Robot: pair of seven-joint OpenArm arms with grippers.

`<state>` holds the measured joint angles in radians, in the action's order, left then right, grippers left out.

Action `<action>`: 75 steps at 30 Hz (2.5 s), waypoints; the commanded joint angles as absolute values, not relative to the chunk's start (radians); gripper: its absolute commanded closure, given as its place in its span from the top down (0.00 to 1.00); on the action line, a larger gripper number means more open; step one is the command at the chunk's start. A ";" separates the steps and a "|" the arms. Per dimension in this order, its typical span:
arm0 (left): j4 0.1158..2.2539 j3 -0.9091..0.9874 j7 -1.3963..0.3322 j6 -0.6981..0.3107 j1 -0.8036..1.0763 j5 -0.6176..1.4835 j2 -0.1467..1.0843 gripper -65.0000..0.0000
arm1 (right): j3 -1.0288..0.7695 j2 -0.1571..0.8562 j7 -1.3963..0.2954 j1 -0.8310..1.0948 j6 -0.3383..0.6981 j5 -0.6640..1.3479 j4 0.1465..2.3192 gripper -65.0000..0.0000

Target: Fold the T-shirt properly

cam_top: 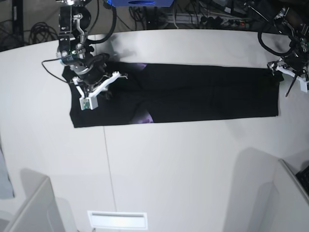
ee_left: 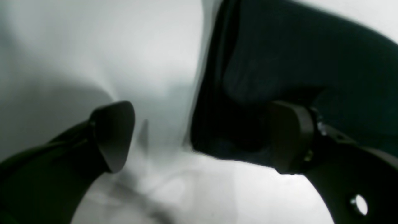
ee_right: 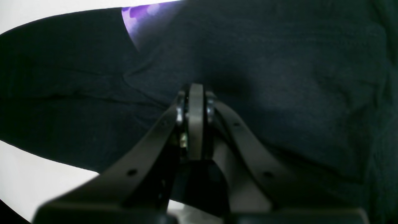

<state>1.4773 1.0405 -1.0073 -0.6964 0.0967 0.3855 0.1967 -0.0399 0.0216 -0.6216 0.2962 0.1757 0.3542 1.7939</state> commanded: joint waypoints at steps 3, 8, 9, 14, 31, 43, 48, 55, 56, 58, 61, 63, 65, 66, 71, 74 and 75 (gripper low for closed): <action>1.425 1.043 -0.984 -0.698 0.048 0.389 0.231 0.98 | -0.042 0.024 -0.601 0.298 0.176 0.358 1.813 0.00; 1.382 1.003 -0.983 -0.698 0.001 0.275 0.226 0.96 | -0.041 0.024 -0.601 0.298 0.176 0.358 1.813 0.00; 1.382 0.974 -0.983 -0.698 0.001 0.268 0.226 0.95 | -0.041 0.024 -0.601 0.298 0.176 0.358 1.813 0.00; 1.348 0.911 -0.931 -0.698 0.005 0.262 0.225 0.76 | -0.041 0.024 -0.598 0.312 0.176 0.358 1.817 0.00; 1.290 0.915 -0.914 -0.698 0.007 0.269 0.288 0.00 | -0.050 0.027 -0.598 0.390 0.179 0.363 1.888 0.00; 1.566 0.911 -0.912 -0.698 0.091 0.269 0.328 0.00 | -0.050 0.024 -0.595 0.466 0.180 0.363 1.962 0.00; 1.738 0.906 -0.918 -0.698 0.153 0.269 0.259 0.00 | -0.050 0.024 -0.595 0.463 0.180 0.363 1.962 0.00; 1.879 0.794 -0.921 -0.698 0.217 0.269 0.203 0.00 | -0.050 0.024 -0.595 0.463 0.180 0.363 1.960 0.00; 1.890 0.785 -0.921 -0.698 0.220 0.268 0.188 0.00 | -0.050 0.024 -0.595 0.463 0.180 0.363 1.959 0.00; 1.908 0.774 -0.921 -0.698 0.220 0.263 0.166 0.00 | -0.050 0.024 -0.595 0.463 0.180 0.363 1.959 0.00; 1.925 0.754 -0.923 -0.698 0.222 0.262 0.143 0.00 | -0.050 0.024 -0.595 0.464 0.180 0.363 1.959 0.00; 1.931 0.733 -0.923 -0.698 0.223 0.262 0.136 0.00 | -0.050 0.024 -0.595 0.464 0.180 0.363 1.956 0.00; 1.934 0.696 -0.923 -0.698 0.234 0.262 0.136 0.00 | -0.050 0.024 -0.593 0.464 0.180 0.363 1.956 0.00; 1.937 0.673 -0.923 -0.698 0.239 0.263 0.136 0.00 | -0.050 0.024 -0.593 0.464 0.180 0.363 1.956 0.00; 1.937 0.576 -0.921 -0.665 0.251 0.269 0.124 0.00 | -0.050 0.024 -0.593 0.466 0.179 0.363 1.956 0.00; 1.936 0.538 -0.921 -0.644 0.246 0.269 0.093 0.00 | -0.050 0.024 -0.593 0.464 0.179 0.363 1.954 0.00; 1.936 0.521 -0.921 -0.634 0.246 0.269 0.084 0.00 | -0.050 0.024 -0.593 0.464 0.177 0.363 1.954 0.00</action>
